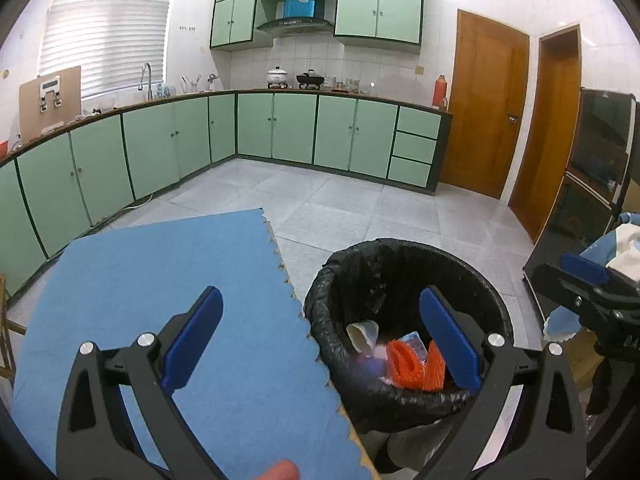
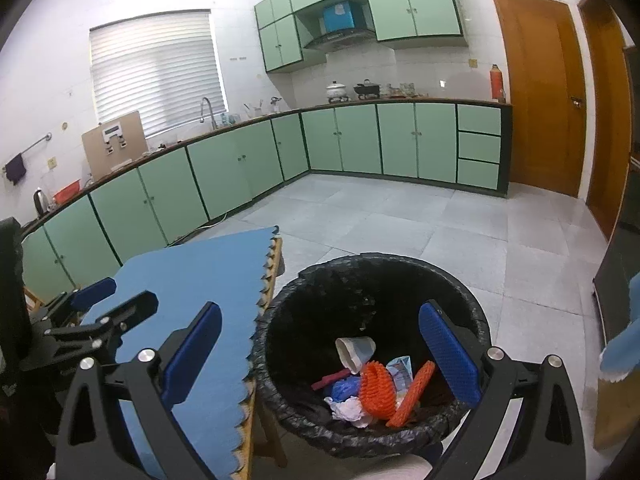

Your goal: Collect trash

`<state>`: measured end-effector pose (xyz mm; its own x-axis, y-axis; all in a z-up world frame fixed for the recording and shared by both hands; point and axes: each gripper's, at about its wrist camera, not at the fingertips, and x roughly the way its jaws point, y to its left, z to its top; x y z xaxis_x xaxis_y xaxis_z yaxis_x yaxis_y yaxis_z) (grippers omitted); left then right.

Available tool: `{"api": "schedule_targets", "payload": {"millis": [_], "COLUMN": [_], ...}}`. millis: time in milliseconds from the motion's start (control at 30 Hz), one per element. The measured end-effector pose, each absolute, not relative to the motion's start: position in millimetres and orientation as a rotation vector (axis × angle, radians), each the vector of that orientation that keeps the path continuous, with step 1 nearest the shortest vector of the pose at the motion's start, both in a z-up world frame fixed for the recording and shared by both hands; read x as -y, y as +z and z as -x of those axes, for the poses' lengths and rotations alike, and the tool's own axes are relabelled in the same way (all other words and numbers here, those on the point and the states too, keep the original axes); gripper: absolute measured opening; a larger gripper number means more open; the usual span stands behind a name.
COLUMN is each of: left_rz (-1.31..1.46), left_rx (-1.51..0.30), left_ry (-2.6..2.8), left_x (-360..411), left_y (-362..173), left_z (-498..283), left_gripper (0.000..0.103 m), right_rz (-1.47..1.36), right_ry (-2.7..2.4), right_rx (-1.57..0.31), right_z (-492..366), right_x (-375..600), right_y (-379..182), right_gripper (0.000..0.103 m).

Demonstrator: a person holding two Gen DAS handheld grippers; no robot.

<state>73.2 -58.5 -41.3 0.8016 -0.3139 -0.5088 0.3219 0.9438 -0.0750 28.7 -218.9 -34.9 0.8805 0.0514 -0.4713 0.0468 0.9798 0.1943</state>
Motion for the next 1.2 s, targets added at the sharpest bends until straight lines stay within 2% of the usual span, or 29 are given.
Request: {"api": "schedule_targets", "payload": {"millis": [533,1200], "left_rz": [0.002,0.019], "left_rx": [-0.505,-0.461], "left_ry": [-0.298,-0.276], "left_x": [30,16], "left_y": [-21,-10], "left_z": [-20,-4], "left_gripper": [0.096,0.096], "right_rz": [-0.148,-0.105], "right_ry": [0.035,0.055], "right_rx": [-0.468,-0.428], "right_z": [4,17], "right_x": [181,165], "right_y": [-19,-7], "right_gripper": [0.097,0.097]}}
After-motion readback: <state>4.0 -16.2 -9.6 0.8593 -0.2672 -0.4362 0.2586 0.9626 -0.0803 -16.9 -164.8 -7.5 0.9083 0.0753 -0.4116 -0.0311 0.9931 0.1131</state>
